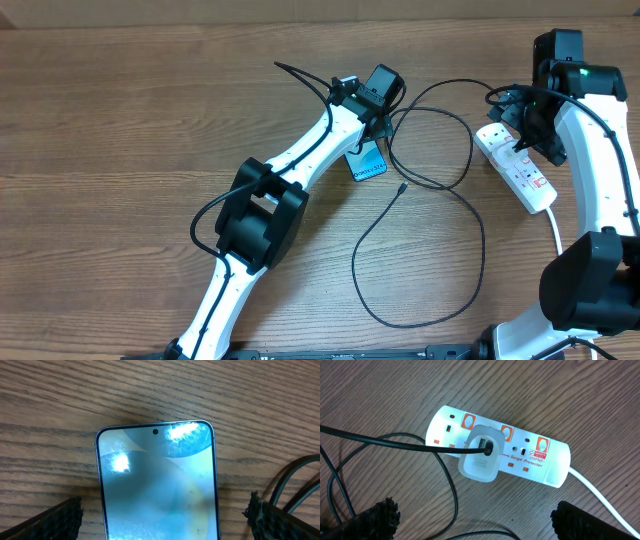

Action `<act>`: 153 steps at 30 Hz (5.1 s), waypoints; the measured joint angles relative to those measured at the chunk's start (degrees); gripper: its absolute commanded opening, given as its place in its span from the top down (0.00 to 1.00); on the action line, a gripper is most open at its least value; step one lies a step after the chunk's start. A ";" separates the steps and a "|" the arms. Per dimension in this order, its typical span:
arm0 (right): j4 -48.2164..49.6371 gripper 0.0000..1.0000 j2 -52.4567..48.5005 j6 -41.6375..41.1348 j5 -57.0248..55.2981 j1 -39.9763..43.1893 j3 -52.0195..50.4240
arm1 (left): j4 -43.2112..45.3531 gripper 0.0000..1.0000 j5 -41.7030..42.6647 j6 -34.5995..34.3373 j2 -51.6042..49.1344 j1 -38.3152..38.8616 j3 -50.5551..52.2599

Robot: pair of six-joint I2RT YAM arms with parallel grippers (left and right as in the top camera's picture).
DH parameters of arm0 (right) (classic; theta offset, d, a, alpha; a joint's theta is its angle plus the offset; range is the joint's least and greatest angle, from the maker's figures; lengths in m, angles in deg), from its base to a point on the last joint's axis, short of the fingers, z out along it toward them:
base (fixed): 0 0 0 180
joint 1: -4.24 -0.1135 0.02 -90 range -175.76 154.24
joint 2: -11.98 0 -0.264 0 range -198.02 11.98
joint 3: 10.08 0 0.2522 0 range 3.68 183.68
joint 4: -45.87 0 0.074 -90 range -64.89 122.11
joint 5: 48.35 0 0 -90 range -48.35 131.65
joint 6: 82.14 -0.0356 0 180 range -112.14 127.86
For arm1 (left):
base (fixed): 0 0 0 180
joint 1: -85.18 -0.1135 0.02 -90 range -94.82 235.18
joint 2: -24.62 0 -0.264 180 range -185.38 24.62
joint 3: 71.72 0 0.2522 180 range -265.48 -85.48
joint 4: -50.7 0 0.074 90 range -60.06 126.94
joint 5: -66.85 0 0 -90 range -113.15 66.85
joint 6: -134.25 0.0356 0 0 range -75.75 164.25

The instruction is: Plug charger to phone and switch on socket

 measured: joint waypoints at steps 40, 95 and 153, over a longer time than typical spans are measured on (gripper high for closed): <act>1.97 0.00 0.00 -0.02 2.05 0.00 0.00 | -1.31 0.00 2.10 2.91 -0.04 -0.07 0.04; 1.25 0.00 0.00 -0.02 6.40 0.00 0.00 | -29.62 0.00 22.62 12.28 -2.14 -13.42 -18.08; 0.76 0.00 0.00 -0.04 11.54 0.00 0.00 | -20.72 0.32 17.88 -39.58 -1.73 -6.69 -2.97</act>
